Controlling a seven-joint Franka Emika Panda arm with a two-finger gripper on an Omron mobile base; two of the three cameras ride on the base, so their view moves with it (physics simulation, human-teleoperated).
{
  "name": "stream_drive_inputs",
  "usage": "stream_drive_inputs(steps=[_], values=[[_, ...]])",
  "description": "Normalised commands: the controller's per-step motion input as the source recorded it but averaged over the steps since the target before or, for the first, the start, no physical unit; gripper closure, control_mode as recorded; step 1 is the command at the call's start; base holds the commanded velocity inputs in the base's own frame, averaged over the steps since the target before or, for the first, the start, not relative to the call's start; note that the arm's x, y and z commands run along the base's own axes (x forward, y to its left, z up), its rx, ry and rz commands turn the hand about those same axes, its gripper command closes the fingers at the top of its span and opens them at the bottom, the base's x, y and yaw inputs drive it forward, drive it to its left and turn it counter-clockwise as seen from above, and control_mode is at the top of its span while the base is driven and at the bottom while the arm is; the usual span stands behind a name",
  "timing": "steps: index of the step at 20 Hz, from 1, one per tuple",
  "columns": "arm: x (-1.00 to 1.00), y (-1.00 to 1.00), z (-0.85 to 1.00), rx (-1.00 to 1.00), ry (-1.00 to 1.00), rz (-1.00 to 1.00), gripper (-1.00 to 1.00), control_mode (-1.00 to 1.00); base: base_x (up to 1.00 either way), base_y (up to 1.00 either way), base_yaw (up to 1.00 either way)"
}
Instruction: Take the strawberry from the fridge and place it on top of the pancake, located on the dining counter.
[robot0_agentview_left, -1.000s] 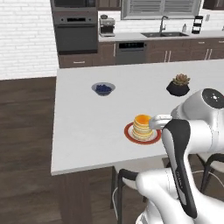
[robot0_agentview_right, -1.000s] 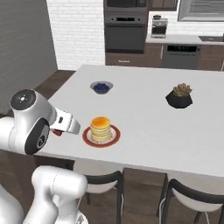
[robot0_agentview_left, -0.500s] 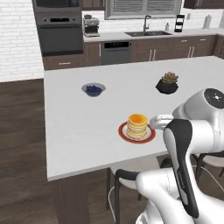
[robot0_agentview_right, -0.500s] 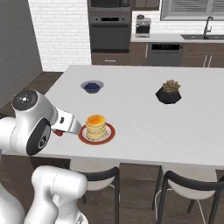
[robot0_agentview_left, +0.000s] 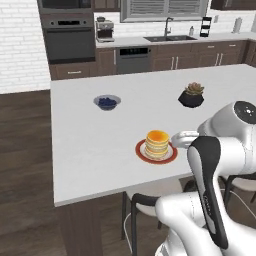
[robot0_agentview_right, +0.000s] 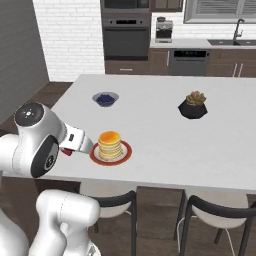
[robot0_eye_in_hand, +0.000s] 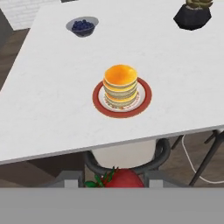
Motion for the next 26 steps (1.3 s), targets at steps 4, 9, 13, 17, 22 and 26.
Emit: stream_drive_inputs(steps=[4,9,13,17,22,26], values=[[0.85,0.03,0.16,-0.03,0.17,-0.01,1.00,-1.00,0.00,0.00,0.00],[1.00,0.05,0.34,-0.07,0.22,0.00,1.00,-1.00,0.00,0.00,0.00],[1.00,-0.01,-0.05,-0.03,0.07,0.00,1.00,-1.00,0.00,0.00,0.00],[1.00,-0.21,-0.64,0.00,0.06,0.00,1.00,-1.00,0.00,0.00,0.00],[1.00,-0.33,-0.91,0.05,0.14,0.00,1.00,-1.00,0.00,0.00,0.00],[1.00,-0.05,-0.59,0.00,0.04,0.00,1.00,-1.00,0.00,0.00,0.00]])
